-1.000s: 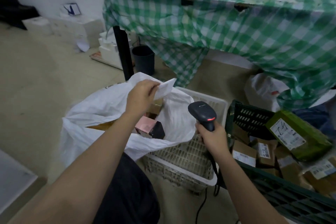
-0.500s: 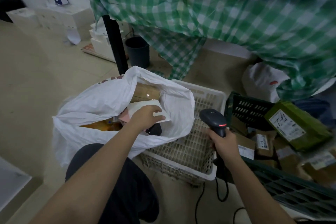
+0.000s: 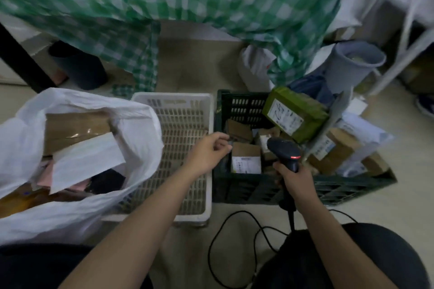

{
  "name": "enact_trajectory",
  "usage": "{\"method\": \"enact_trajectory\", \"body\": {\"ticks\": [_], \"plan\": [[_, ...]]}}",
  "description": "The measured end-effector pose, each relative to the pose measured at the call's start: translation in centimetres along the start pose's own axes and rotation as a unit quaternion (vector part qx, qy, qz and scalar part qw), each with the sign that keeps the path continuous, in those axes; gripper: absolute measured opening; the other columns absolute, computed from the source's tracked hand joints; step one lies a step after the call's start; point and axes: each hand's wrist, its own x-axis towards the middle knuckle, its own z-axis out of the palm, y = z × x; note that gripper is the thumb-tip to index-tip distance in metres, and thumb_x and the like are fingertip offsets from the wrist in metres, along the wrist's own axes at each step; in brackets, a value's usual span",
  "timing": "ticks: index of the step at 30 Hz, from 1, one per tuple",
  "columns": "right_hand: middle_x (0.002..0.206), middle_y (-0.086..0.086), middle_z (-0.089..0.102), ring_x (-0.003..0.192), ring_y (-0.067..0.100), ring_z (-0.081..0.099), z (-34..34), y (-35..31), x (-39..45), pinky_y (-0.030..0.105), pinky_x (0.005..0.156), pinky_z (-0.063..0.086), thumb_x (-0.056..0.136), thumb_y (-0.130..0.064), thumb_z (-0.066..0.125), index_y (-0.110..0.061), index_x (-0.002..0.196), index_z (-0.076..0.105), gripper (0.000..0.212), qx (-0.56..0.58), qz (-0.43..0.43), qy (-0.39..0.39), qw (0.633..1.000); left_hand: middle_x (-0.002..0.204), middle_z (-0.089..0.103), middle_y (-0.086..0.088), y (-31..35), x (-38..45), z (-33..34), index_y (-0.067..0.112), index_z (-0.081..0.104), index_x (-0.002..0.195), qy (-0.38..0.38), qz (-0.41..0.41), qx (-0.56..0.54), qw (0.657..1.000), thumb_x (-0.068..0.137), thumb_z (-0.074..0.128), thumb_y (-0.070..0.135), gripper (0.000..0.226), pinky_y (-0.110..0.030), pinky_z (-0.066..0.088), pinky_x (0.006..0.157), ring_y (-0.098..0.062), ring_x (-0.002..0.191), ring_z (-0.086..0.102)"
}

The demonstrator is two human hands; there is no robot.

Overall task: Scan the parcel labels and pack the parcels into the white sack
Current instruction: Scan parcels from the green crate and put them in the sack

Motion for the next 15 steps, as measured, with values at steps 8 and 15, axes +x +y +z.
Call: {"method": "enact_trajectory", "body": {"ticks": [8, 15], "plan": [[0.064, 0.007, 0.056, 0.058, 0.018, 0.052, -4.0, -3.2, 7.1, 0.030, 0.056, 0.040, 0.089, -0.016, 0.064, -0.013, 0.076, 0.056, 0.016, 0.043, -0.026, 0.059, 0.997, 0.122, 0.055, 0.002, 5.8, 10.7, 9.7, 0.016, 0.049, 0.134, -0.066, 0.002, 0.019, 0.998, 0.092, 0.062, 0.029, 0.045, -0.023, 0.042, 0.090, -0.008, 0.106, 0.050], [0.058, 0.001, 0.054, 0.056, 0.015, 0.048, -7.4, -3.6, 7.9, 0.027, 0.055, 0.037, 0.085, -0.018, 0.067, -0.012, 0.073, 0.056, 0.017, 0.040, -0.072, 0.111, 0.990, 0.123, 0.060, 0.001, 11.2, 14.3, 15.1, 0.015, 0.058, 0.124, -0.054, 0.042, -0.049, 0.996, 0.095, 0.058, 0.027, 0.032, -0.017, 0.044, 0.083, -0.011, 0.109, 0.056]]}}
